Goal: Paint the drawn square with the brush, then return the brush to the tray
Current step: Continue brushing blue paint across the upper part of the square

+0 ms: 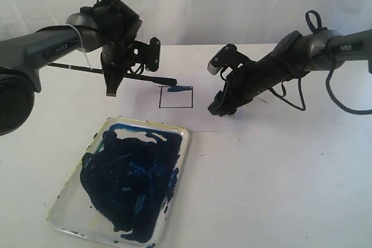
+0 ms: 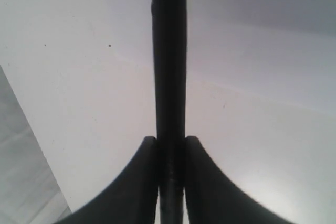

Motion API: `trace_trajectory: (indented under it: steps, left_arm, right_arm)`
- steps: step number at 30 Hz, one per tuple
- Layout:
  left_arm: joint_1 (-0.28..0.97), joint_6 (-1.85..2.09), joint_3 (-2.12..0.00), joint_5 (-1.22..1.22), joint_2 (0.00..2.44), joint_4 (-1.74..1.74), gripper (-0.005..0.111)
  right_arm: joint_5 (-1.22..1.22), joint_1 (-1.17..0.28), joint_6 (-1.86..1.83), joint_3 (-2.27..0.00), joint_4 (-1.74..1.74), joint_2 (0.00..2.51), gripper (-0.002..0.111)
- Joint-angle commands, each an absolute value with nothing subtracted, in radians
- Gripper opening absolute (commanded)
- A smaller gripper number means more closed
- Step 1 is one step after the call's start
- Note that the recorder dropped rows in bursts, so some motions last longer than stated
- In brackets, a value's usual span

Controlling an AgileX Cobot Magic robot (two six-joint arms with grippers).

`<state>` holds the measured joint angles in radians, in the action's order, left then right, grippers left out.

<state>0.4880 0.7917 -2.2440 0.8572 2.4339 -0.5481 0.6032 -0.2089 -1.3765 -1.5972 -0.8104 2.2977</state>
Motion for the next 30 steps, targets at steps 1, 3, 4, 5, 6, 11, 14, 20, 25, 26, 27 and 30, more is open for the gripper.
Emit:
trace_trajectory:
  steps: [1, 3, 4, 5, 6, 11, 14, 20, 25, 26, 27, 30]
  left_arm:
    - [0.477, 0.780, -2.247, 0.901, 2.425, -0.557, 0.000]
    - [0.471, 0.780, -2.247, 0.917, 2.430, -0.554, 0.000]
    - [0.468, 0.780, -2.247, 0.924, 2.431, -0.557, 0.000]
    - [0.467, 0.782, -2.247, 0.929, 2.436, -0.557, 0.000]
    - [0.466, 0.784, -2.247, 0.929, 2.438, -0.557, 0.000]
    - [0.466, 0.784, -2.247, 0.915, 2.442, -0.562, 0.000]
    - [0.468, 0.782, -2.247, 0.904, 2.440, -0.562, 0.000]
    - [0.483, 0.784, -2.247, 0.904, 2.431, -0.554, 0.000]
    - [0.503, 0.784, -2.247, 0.904, 2.431, -0.558, 0.000]
    - [0.505, 0.784, -2.247, 0.904, 2.431, -0.558, 0.000]
    - [0.505, 0.784, -2.247, 0.904, 2.431, -0.558, 0.000]
    - [0.503, 0.784, -2.247, 0.925, 2.431, -0.577, 0.000]
  right_arm:
    - [0.600, -0.209, -1.383, -1.594, -0.789, 2.318, 0.060]
    - [0.600, -0.209, -1.383, -1.594, -0.789, 2.318, 0.060]
    - [0.600, -0.209, -1.383, -1.594, -0.789, 2.318, 0.060]
    - [0.600, -0.209, -1.383, -1.594, -0.789, 2.318, 0.060]
    - [0.600, -0.209, -1.383, -1.594, -0.789, 2.318, 0.060]
    - [0.600, -0.209, -1.383, -1.594, -0.789, 2.318, 0.060]
    - [0.600, -0.209, -1.383, -1.594, -0.789, 2.318, 0.060]
    - [0.597, -0.209, -1.383, -1.594, -0.789, 2.318, 0.060]
    - [0.597, -0.209, -1.383, -1.594, -0.789, 2.318, 0.060]
    - [0.597, -0.209, -1.383, -1.594, -0.789, 2.318, 0.060]
    - [0.597, -0.209, -1.383, -1.594, -0.789, 2.318, 0.060]
    - [0.597, -0.209, -1.383, -1.594, -0.789, 2.318, 0.060]
